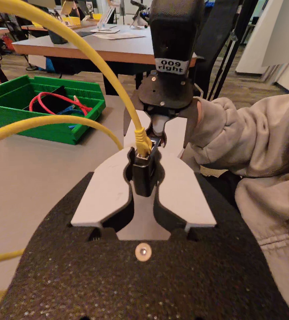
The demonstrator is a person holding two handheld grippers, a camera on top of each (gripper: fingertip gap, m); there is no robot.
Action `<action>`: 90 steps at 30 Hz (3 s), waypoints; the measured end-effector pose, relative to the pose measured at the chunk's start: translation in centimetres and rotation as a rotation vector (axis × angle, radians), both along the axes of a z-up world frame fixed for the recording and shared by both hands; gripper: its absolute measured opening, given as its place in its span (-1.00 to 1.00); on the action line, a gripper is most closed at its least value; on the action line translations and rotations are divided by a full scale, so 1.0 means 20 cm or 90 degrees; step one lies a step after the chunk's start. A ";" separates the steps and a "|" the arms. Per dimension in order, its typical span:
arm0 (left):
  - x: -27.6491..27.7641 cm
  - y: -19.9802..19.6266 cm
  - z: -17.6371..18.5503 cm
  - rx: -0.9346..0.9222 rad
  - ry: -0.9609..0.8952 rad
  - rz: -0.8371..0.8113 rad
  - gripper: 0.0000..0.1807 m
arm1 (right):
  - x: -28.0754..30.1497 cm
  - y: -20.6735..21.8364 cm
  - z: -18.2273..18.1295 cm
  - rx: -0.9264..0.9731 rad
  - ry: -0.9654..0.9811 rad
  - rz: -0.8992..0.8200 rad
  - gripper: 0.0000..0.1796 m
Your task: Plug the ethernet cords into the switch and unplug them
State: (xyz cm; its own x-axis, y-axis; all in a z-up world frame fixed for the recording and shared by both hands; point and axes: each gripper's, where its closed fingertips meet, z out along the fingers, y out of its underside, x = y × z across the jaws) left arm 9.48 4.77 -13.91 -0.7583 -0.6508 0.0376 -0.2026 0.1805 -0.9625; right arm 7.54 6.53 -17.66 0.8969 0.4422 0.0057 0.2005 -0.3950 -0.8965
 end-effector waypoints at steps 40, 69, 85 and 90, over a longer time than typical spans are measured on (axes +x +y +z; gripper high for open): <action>0.22 -0.08 0.17 -0.171 -0.064 0.360 -0.79 | 0.50 0.00 0.14 0.240 -0.300 -0.434 -0.09; 0.12 0.00 0.12 -0.229 -0.003 0.164 -0.83 | 0.39 0.04 0.20 0.297 -0.443 -0.379 -0.12; 0.10 0.01 0.13 -0.281 -0.039 0.171 -0.86 | 0.39 0.04 0.21 0.280 -0.495 -0.403 -0.13; 0.10 0.02 0.11 -0.268 -0.044 0.181 -0.86 | 0.39 0.04 0.18 0.265 -0.498 -0.403 -0.13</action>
